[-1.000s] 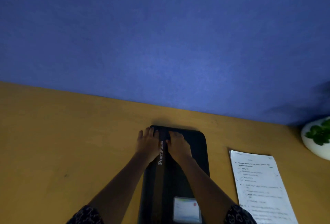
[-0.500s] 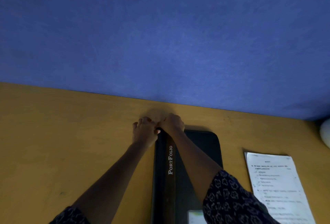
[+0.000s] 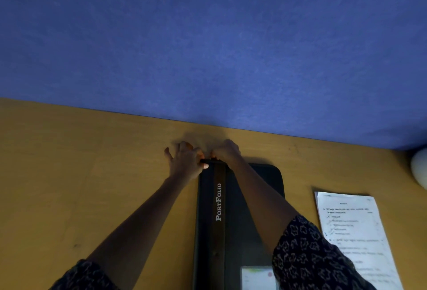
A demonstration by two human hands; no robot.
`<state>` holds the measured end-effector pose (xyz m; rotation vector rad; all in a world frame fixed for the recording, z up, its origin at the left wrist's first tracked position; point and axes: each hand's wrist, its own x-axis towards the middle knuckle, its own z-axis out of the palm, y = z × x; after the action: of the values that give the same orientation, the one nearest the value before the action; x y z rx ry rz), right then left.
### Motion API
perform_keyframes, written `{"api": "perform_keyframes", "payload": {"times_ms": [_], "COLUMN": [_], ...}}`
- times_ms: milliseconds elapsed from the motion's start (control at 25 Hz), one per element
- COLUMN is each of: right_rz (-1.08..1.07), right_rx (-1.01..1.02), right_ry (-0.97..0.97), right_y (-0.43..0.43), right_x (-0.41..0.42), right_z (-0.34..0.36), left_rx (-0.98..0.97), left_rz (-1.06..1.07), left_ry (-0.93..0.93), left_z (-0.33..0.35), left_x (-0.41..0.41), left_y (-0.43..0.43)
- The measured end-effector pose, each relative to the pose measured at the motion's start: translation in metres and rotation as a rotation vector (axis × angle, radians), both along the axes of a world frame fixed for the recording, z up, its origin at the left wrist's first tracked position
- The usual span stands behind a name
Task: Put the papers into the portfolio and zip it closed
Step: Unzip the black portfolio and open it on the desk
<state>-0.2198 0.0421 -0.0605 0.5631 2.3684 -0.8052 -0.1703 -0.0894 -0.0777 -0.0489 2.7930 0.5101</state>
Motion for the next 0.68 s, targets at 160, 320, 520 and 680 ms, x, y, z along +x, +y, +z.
{"api": "perform_keyframes", "payload": {"times_ms": [160,320,520,680], "right_rz": [-0.041,-0.032,-0.121,-0.308], "right_rx": [0.002,0.052,0.236,0.137], "right_ry": [0.018,0.027,0.051,0.072], "right_y": [0.007,0.012,0.085,0.147], "right_x": [0.004,0.003,0.005,0.013], "right_z": [-0.006,-0.007,0.004,0.005], "left_rx": [-0.009,0.014,0.042,0.04], "left_rz": [0.008,0.006,0.101,0.122], "left_ry": [-0.013,-0.031,-0.053,-0.054], "left_z": [-0.001,0.002,-0.001,0.0], "left_x": [-0.002,-0.004,0.003,0.006], "left_y": [0.0,0.001,-0.021,-0.024]}}
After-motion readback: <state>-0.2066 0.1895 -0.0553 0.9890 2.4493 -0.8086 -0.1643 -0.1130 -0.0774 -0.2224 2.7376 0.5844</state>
